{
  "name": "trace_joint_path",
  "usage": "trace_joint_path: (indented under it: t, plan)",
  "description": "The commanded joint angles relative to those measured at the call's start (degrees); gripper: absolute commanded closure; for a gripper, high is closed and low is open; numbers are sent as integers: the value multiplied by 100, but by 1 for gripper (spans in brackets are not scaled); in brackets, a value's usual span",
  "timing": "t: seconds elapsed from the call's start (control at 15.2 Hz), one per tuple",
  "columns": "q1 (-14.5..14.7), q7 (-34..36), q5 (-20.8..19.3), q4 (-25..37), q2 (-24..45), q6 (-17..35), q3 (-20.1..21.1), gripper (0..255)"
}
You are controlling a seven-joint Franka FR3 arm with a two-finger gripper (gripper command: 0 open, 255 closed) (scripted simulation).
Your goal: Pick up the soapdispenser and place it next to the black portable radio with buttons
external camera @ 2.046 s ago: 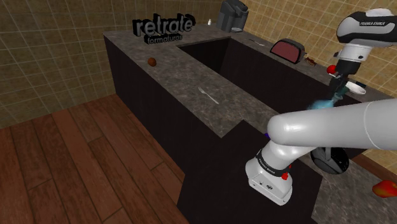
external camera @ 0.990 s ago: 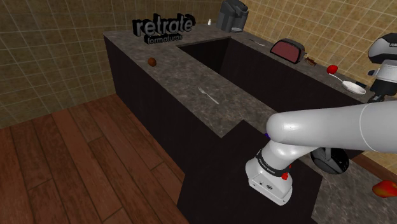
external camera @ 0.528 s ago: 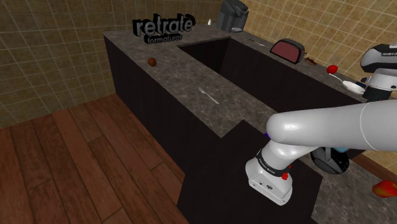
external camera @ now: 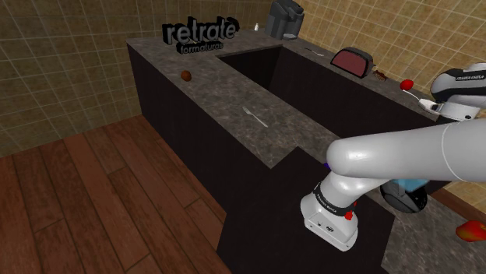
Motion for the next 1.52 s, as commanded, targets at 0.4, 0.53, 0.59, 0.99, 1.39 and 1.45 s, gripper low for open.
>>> trace_joint_path:
  t: [0.4,0.53,0.59,0.99,1.39,1.45]
  plan:
    - [258,147,-198,-292,246,630,-580,255]
    - [352,185,-247,-354,324,799,-755,255]
    - [405,203,-272,-383,365,885,-848,255]
    - [815,322,-418,-529,625,1409,-1486,255]
    - [1436,470,-591,-621,858,1922,-2309,255]
    - [1562,501,-628,-630,884,2000,-2466,255]
